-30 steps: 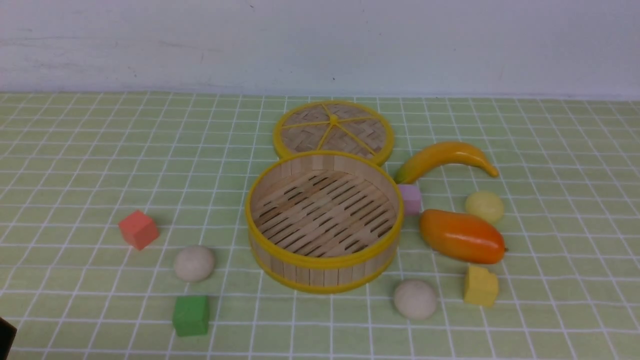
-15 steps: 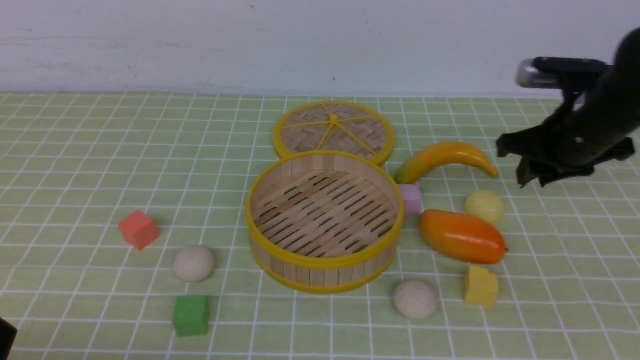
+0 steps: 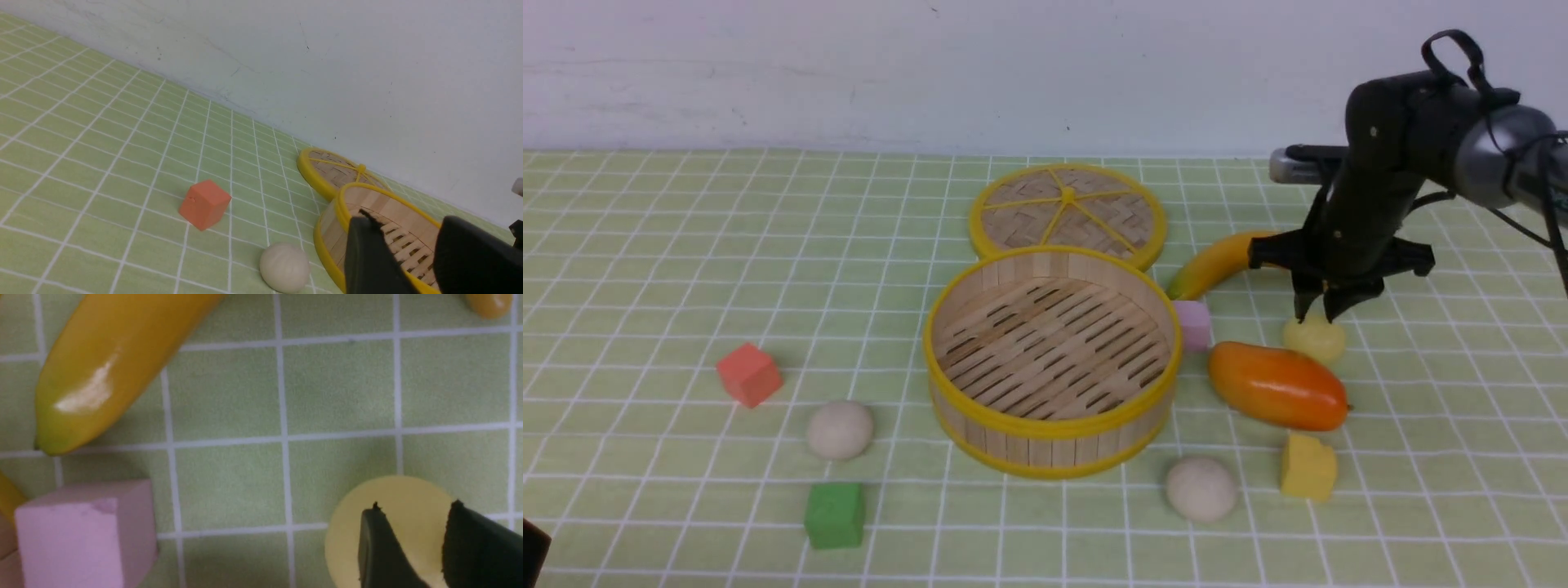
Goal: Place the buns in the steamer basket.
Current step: Use the right arm to grab a steamed stuffed bun
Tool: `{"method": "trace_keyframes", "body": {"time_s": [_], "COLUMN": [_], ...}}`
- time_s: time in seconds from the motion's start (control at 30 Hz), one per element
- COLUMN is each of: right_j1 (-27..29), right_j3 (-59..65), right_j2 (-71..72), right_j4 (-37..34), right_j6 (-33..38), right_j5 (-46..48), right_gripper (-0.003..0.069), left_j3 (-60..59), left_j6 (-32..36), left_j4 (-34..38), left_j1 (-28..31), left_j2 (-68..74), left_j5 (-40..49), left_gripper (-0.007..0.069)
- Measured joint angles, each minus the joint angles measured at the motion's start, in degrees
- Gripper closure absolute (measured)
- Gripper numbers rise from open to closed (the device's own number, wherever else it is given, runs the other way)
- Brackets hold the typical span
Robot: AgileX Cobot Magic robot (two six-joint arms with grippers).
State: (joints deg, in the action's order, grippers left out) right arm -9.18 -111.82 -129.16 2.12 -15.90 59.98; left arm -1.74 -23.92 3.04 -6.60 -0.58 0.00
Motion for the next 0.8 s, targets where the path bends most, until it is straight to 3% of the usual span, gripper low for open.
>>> {"method": "trace_keyframes", "body": {"time_s": [0.3,0.53,0.8], "right_j1": [0.0,0.0,0.0], "right_j3": [-0.1,-0.1,-0.1], "right_j2": [-0.7,-0.7,-0.2], "right_j4": [0.8,-2.1,-3.1], "right_j6": [0.5,3.5,3.5], "right_j5": [0.5,2.1,2.4], "right_gripper": [0.0426,0.0645,0.0669], "left_j3": [0.0,0.0,0.0], "left_j6": [0.0,0.0,0.0], "left_j4": [0.0,0.0,0.1], "left_j1": [0.0,0.0,0.0], "left_j2": [0.0,0.0,0.0], "left_j5": [0.0,0.0,0.0], "left_gripper": [0.0386,0.0386,0.0386]}}
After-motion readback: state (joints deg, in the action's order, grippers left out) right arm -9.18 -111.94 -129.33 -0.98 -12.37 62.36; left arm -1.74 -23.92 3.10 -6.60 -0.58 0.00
